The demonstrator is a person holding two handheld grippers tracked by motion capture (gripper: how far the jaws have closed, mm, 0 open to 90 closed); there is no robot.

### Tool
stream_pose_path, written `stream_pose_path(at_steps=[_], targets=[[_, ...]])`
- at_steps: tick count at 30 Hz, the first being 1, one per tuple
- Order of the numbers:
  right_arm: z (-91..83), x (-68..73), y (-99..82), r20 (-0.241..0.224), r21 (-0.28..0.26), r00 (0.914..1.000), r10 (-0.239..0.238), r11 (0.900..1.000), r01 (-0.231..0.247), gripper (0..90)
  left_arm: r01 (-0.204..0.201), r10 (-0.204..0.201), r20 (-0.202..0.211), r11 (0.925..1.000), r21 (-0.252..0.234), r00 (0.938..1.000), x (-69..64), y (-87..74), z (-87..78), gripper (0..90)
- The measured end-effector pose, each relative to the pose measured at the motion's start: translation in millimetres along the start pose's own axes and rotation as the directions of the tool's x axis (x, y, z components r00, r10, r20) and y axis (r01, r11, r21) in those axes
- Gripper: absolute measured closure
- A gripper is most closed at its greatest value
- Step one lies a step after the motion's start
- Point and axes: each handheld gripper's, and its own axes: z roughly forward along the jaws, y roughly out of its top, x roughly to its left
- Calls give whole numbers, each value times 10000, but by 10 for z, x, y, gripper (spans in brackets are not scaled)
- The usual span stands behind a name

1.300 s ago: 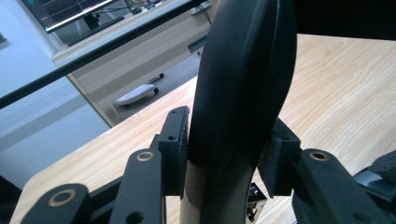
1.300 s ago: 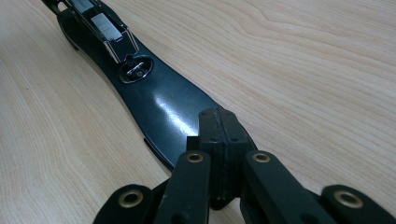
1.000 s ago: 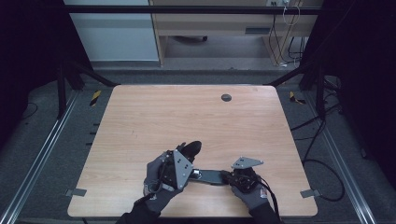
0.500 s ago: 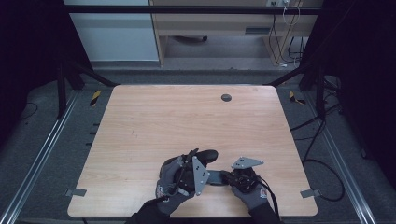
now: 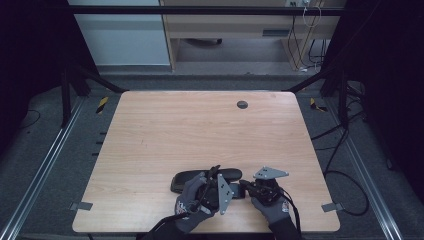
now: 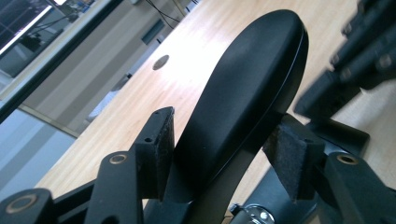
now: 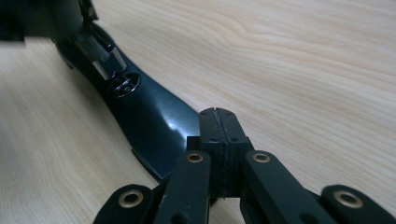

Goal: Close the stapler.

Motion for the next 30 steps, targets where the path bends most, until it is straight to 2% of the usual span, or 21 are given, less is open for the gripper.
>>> stream_pose_path(at_steps=[4,8,13,21,25,30], targets=[[-31,-26,-1,124,-104,9998,179,9998,-178,900,-229,223,302,9996,193,9993,-54,-19,51,396],[-42,-49,-2,279,-153,9994,194,9997,-190,900,-264,249,601,9994,244,9979,-77,-43,83,371],[-64,-78,-4,415,-242,9988,263,9994,-253,900,272,-283,1213,9996,107,9922,1,-59,47,320],[-141,-111,17,663,-606,9969,431,9974,-391,900,897,-852,1540,9957,-226,9844,163,-126,-142,291],[-223,-107,62,792,-971,9957,488,9944,-410,900,1387,-1321,1503,9897,-342,9798,291,-197,-265,287],[-360,-70,161,793,-1553,9961,374,9875,-247,900,2136,-2073,1248,9761,-395,9703,516,-354,-447,287]])
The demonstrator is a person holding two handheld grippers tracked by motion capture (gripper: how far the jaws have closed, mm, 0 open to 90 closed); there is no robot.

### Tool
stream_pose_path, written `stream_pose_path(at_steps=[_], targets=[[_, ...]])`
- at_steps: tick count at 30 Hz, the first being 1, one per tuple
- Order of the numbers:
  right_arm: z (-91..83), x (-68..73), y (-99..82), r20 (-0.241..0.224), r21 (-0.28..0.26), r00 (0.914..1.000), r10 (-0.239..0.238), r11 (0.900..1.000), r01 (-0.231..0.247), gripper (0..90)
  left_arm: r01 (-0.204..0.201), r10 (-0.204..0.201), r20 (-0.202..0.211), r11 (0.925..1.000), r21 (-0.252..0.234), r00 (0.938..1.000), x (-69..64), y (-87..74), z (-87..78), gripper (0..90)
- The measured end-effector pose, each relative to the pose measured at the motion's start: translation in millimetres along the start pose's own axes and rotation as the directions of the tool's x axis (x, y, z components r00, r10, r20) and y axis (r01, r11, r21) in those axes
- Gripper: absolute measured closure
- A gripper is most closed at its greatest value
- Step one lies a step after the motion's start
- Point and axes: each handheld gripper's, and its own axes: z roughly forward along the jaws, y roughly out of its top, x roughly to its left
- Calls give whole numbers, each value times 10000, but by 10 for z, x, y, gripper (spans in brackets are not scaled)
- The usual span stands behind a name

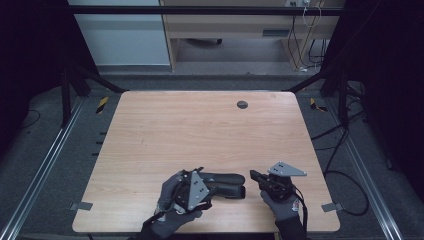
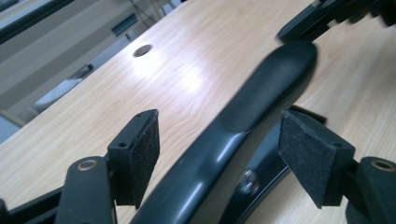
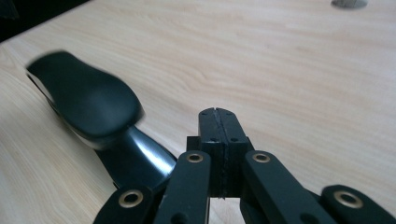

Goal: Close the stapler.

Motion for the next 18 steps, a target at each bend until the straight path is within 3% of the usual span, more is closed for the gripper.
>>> stream_pose_path(at_steps=[4,7,11,14,16,18], targets=[[-100,75,121,-135,-530,9998,-139,9985,132,900,606,-605,-594,9982,-14,9964,224,-116,-161,289],[-135,164,206,-319,-784,9989,-346,9964,320,900,1192,-1183,-988,9929,33,9881,401,-236,-249,291],[-110,303,275,-733,-862,9950,-685,9943,621,900,1888,-1832,-1690,9819,173,9684,613,-424,-330,294],[-45,377,268,-831,-489,9927,-870,9953,832,900,2415,-2296,-2141,9699,311,9494,737,-583,-351,297],[2,385,228,-769,-252,9934,-855,9962,838,900,2729,-2555,-2337,9610,447,9381,796,-687,-354,300],[1,355,193,-936,-454,9937,-615,9973,574,900,2996,-2774,-2494,9524,556,9278,848,-770,-352,302]])
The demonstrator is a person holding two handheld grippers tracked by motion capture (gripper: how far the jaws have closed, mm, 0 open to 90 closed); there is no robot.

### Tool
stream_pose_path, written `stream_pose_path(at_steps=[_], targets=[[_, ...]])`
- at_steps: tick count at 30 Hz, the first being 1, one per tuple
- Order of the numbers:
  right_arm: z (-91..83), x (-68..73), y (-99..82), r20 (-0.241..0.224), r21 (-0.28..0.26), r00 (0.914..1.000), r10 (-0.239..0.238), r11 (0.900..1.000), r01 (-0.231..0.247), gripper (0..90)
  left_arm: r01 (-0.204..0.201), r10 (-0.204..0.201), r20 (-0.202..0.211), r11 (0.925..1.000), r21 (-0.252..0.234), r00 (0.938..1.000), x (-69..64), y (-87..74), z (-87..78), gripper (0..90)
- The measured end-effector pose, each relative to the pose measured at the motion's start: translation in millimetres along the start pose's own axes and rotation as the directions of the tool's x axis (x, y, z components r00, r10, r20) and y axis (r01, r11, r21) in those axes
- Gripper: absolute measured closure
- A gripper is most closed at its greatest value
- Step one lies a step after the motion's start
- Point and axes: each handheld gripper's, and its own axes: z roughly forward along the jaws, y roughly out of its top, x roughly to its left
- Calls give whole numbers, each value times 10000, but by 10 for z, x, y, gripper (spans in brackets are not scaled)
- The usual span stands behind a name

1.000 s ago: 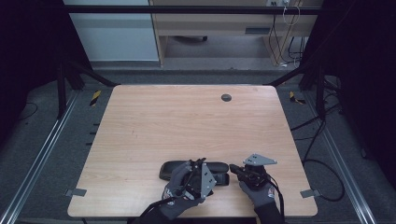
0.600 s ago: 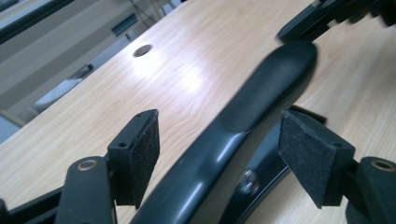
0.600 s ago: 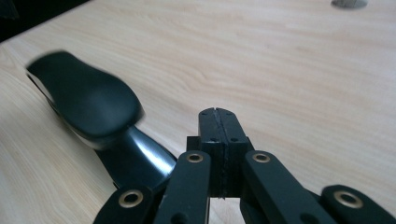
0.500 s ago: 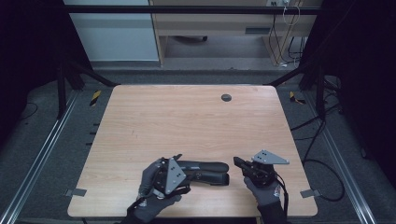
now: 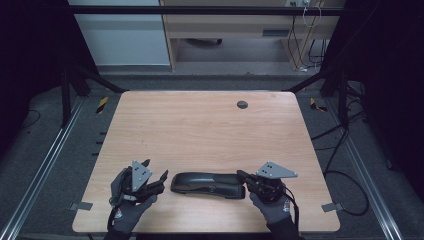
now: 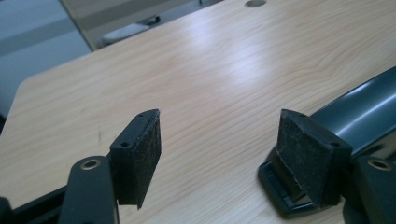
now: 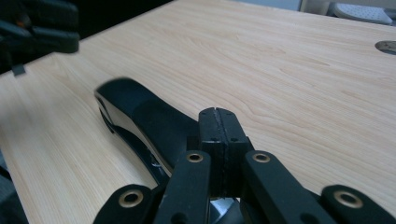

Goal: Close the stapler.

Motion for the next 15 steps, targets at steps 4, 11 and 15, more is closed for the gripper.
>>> stream_pose_path(at_steps=[4,11,15], targets=[[39,-15,-47,188,577,9997,-129,9983,118,900,283,-280,-187,9995,171,9994,73,-85,30,304],[64,-23,-153,321,516,9995,6,9987,-23,900,416,-404,-315,9985,354,9987,113,-152,74,304],[61,-21,-175,364,387,9993,125,9992,-139,900,453,-437,-368,9981,423,9984,128,-172,80,304]])
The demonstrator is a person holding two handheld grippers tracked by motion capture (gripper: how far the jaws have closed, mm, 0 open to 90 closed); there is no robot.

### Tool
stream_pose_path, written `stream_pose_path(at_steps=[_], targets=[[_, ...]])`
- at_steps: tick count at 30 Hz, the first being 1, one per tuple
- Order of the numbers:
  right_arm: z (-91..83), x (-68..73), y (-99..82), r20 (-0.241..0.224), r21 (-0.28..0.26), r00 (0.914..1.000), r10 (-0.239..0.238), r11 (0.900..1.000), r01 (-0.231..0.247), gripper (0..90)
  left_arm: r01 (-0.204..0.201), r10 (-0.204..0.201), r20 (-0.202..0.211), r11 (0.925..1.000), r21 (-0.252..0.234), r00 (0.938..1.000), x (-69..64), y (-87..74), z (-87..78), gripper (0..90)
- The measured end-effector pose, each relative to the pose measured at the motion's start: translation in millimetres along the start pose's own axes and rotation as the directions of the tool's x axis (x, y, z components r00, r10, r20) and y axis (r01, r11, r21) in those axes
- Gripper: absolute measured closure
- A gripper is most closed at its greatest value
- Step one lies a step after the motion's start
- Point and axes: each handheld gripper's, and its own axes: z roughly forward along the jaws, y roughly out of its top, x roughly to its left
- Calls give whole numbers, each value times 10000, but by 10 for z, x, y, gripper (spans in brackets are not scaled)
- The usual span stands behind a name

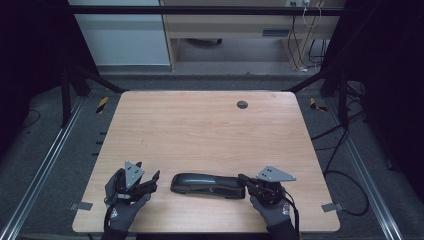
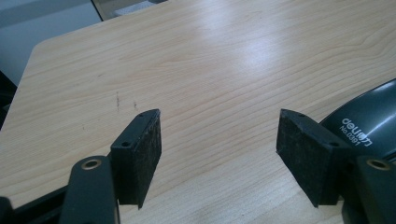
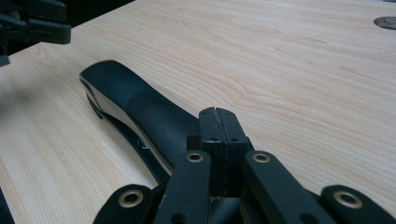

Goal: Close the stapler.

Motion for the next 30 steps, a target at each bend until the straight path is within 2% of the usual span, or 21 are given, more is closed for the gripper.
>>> stream_pose_path(at_steps=[7,9,13,14,17,19,21,25,27,30], targets=[[2,-8,-20,-50,-146,10000,14,9999,-15,900,27,-27,-41,10000,34,10000,20,-7,4,304],[1,-9,-6,-62,-49,10000,-21,10000,21,900,70,-70,-9,10000,39,10000,26,-8,5,304],[-53,-31,60,-443,-651,9989,164,9977,-193,900,116,-116,15,9999,80,9999,43,-12,9,303],[-69,-25,96,-404,-737,9992,30,9973,-60,900,123,-123,18,9999,99,9999,47,-14,10,303],[-76,5,161,-193,-381,9993,-305,9988,297,900,177,-177,30,9998,128,9998,59,-23,15,302],[-71,-13,157,-164,-420,9996,-217,9989,210,900,204,-204,42,9997,158,9998,71,-30,19,302],[-79,-66,146,57,-478,9999,-134,9988,137,882,243,-244,48,9995,192,9997,83,-41,27,302],[-130,-243,93,573,-525,9978,338,9981,-308,831,395,-401,160,9987,321,9991,100,-71,51,303],[-146,-351,41,928,-401,9940,585,9977,-550,788,376,-383,200,9986,369,9991,99,-79,58,302],[-142,-508,-48,1839,238,9816,514,9981,-567,687,413,-423,245,9984,395,9988,113,-91,67,302]])
